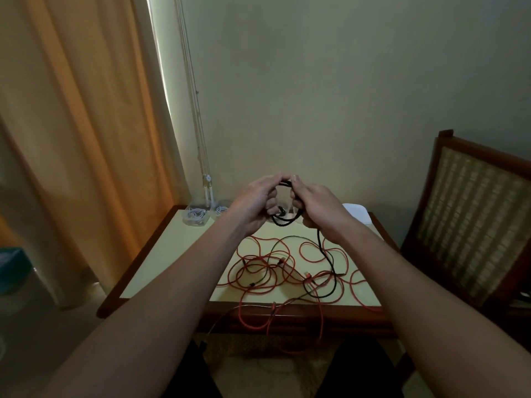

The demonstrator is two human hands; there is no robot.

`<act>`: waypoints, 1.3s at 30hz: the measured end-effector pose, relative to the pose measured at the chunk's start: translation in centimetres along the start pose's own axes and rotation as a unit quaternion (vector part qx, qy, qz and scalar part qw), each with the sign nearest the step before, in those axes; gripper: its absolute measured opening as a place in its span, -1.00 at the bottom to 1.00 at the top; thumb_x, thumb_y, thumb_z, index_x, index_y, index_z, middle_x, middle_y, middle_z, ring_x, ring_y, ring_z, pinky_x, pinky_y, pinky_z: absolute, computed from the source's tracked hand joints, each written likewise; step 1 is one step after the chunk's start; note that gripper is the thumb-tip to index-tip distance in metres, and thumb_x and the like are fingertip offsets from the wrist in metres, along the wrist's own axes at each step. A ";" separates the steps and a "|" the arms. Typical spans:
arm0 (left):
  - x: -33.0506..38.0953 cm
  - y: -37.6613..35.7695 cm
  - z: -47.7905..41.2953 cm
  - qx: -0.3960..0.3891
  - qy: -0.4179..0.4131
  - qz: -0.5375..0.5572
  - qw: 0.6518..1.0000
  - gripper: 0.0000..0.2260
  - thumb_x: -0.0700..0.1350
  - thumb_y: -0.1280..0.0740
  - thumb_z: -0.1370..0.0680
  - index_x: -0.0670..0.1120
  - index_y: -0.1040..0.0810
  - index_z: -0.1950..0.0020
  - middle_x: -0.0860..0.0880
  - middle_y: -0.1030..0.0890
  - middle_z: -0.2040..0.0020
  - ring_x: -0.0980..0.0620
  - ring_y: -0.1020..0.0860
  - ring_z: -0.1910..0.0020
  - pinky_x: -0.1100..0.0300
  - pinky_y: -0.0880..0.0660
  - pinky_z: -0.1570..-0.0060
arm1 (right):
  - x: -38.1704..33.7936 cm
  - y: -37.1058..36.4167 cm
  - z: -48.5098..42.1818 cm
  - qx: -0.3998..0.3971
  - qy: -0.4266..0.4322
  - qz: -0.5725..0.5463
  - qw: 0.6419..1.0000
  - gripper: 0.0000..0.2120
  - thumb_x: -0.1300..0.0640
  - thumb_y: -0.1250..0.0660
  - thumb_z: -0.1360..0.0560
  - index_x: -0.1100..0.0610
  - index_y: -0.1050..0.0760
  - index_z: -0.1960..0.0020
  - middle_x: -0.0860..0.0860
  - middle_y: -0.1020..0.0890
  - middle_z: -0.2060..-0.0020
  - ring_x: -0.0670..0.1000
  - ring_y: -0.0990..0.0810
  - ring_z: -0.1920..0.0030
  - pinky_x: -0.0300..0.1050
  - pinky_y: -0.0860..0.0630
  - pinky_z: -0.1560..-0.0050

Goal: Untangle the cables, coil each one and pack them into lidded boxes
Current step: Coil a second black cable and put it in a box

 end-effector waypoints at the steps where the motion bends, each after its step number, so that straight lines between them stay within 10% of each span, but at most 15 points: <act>1: -0.2 0.3 -0.2 0.007 0.003 -0.007 1.000 -0.81 -0.10 -0.25 -0.67 -0.18 -0.58 -0.15 0.10 -0.22 0.51 0.19 -0.15 0.57 0.35 -0.13 0.60 | 0.3 0.0 -0.1 -0.001 0.001 0.014 1.000 -0.58 -0.23 -0.19 -0.64 0.07 -0.53 0.14 -0.10 -0.46 0.43 -0.11 -0.23 0.50 -0.21 -0.13 0.48; 7: -1.4 2.8 -2.6 0.060 0.029 0.063 0.996 -0.87 -0.11 -0.33 -0.63 -0.17 -0.58 0.00 0.09 -0.17 0.51 0.20 -0.12 0.61 0.35 -0.07 0.68 | 4.7 0.9 -1.8 0.036 0.100 0.261 0.959 -0.67 -0.09 -0.19 -0.67 0.10 -0.59 0.06 -0.03 -0.67 0.21 -0.12 -0.55 0.25 -0.13 -0.44 0.21; 13: -1.3 5.6 -4.9 0.103 0.043 0.155 0.982 -0.84 -0.09 -0.31 -0.64 -0.14 -0.56 0.08 0.10 -0.15 0.56 0.20 -0.10 0.64 0.35 -0.05 0.69 | 16.2 3.0 -2.5 -0.047 -0.049 0.542 0.838 -0.54 -0.14 -0.04 -0.69 0.14 -0.57 0.03 0.07 -0.56 0.15 0.09 -0.56 0.09 -0.01 -0.49 0.08; 18: -1.4 7.2 -6.6 0.117 0.044 0.179 0.976 -0.84 -0.08 -0.31 -0.64 -0.14 -0.56 0.08 0.10 -0.14 0.57 0.18 -0.09 0.66 0.34 -0.05 0.71 | 20.4 3.8 -3.5 0.016 -0.293 0.203 0.934 -0.44 -0.11 -0.09 -0.71 0.36 -0.58 0.01 0.25 -0.70 0.28 0.24 -0.71 0.24 0.11 -0.70 0.14; 21: -2.2 8.3 -7.3 0.128 0.050 0.182 0.974 -0.84 -0.08 -0.33 -0.63 -0.14 -0.57 0.08 0.09 -0.14 0.56 0.18 -0.08 0.64 0.33 -0.06 0.70 | 21.3 4.2 -4.8 0.109 -0.341 -0.039 0.933 -0.46 -0.09 -0.14 -0.70 0.42 -0.52 -0.09 0.38 -0.67 0.10 0.26 -0.71 0.08 0.12 -0.69 0.14; 26: -4.6 10.2 -7.8 0.151 0.066 0.176 0.971 -0.86 -0.08 -0.35 -0.61 -0.14 -0.58 0.07 0.09 -0.14 0.54 0.18 -0.10 0.64 0.32 -0.06 0.70 | 26.3 2.1 -2.2 -0.034 -0.416 0.152 0.896 -0.60 -0.12 -0.24 -0.64 0.20 -0.49 -0.25 0.19 -0.58 -0.10 0.18 -0.62 0.02 0.03 -0.67 0.20; 39: -10.4 14.3 -8.2 0.201 0.105 0.112 0.967 -0.88 -0.09 -0.38 -0.60 -0.13 -0.61 0.03 0.08 -0.10 0.48 0.17 -0.08 0.59 0.32 -0.04 0.65 | 31.4 1.9 -3.2 0.069 -0.288 0.290 0.910 -0.28 -0.23 -0.40 -0.52 0.25 -0.21 -0.37 0.15 -0.58 -0.12 0.17 -0.60 -0.14 -0.02 -0.53 -0.03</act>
Point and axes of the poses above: each hand's wrist, its own z-axis away from the middle knuckle, its own y-axis out of the back of the hand, x = y × z, the point moved 4 cm from there along -z, towards the middle knuckle
